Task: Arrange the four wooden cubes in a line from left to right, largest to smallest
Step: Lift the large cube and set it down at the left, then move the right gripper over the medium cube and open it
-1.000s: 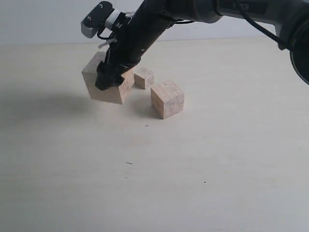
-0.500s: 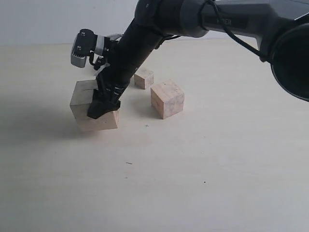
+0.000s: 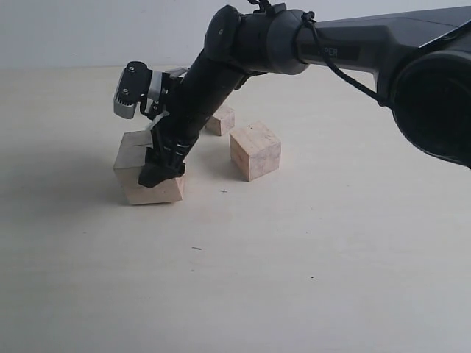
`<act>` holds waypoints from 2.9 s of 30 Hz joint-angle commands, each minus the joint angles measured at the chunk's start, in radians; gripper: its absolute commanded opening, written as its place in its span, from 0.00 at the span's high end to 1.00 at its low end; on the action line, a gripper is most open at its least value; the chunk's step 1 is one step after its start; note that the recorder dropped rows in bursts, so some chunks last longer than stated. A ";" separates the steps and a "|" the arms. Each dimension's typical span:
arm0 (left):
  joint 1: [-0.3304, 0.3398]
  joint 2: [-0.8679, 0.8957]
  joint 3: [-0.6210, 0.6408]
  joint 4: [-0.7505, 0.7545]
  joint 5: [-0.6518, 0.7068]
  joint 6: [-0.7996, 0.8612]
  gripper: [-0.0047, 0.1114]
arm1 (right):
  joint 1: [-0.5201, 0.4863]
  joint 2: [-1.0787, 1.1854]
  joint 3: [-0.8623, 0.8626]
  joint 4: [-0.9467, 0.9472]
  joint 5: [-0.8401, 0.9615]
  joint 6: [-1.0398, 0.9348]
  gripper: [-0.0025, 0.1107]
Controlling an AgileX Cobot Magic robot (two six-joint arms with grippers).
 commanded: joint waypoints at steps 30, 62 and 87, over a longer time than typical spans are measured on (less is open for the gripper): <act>-0.006 -0.006 0.003 -0.011 -0.011 0.001 0.96 | 0.002 0.010 -0.012 0.065 -0.012 -0.012 0.11; -0.006 -0.006 0.003 -0.011 -0.011 0.001 0.96 | 0.002 -0.338 -0.011 -0.680 0.232 0.985 0.12; -0.006 -0.006 0.003 -0.009 -0.011 0.001 0.96 | -0.107 -0.220 0.157 -0.605 0.107 1.173 0.12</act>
